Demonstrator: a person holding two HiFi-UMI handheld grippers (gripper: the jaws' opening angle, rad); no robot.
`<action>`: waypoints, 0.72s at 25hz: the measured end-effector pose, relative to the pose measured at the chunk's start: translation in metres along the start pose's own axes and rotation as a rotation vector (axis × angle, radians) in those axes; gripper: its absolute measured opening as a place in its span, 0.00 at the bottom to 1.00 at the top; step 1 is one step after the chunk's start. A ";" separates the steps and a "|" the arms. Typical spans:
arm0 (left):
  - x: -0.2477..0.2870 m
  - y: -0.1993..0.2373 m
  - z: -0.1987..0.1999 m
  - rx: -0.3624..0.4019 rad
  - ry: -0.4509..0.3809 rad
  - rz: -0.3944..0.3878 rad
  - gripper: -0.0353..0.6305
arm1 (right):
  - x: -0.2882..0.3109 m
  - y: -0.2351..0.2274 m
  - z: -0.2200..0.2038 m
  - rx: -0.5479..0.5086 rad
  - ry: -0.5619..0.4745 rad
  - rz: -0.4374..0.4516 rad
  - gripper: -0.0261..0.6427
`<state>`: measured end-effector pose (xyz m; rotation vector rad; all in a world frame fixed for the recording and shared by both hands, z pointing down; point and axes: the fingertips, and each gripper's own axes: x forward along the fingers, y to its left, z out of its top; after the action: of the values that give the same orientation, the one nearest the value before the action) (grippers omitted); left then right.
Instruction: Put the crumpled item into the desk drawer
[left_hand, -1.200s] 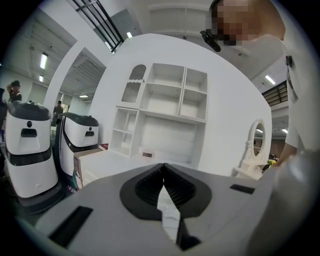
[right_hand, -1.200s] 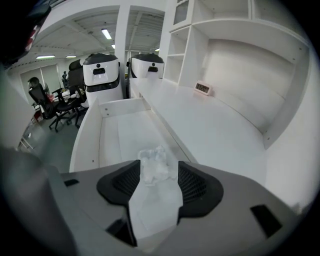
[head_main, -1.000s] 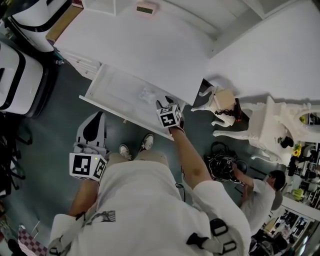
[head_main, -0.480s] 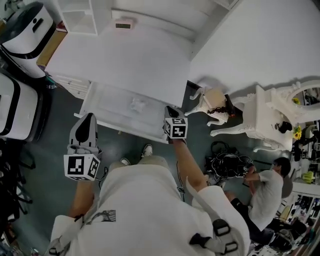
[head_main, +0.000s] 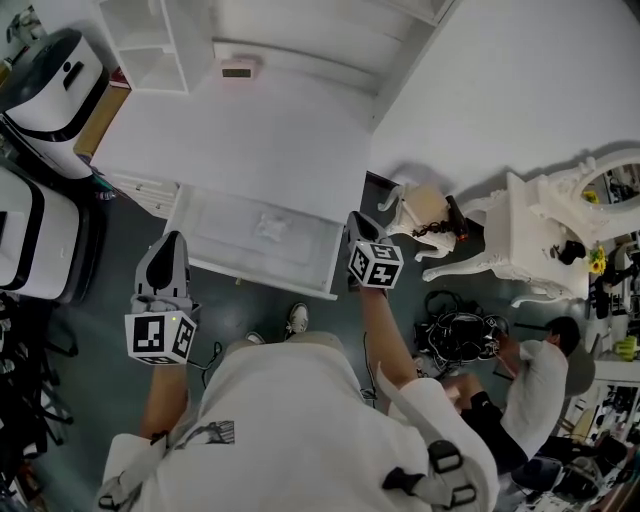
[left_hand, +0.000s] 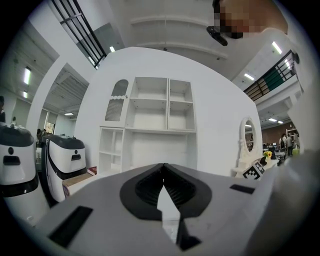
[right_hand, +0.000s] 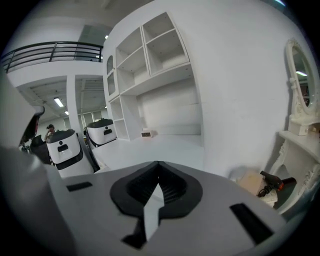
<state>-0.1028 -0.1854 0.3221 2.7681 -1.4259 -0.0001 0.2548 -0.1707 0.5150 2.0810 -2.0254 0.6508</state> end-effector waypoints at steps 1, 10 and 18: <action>0.002 0.001 0.002 0.004 -0.003 0.003 0.08 | -0.002 0.000 0.010 0.000 -0.024 0.004 0.05; 0.010 -0.004 0.023 0.029 -0.053 0.040 0.08 | -0.037 0.002 0.103 -0.066 -0.230 0.075 0.05; 0.006 0.011 0.037 0.052 -0.087 0.111 0.08 | -0.076 0.028 0.181 -0.084 -0.417 0.187 0.05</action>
<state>-0.1090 -0.1980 0.2856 2.7573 -1.6218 -0.0823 0.2633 -0.1775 0.3166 2.1331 -2.4387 0.1538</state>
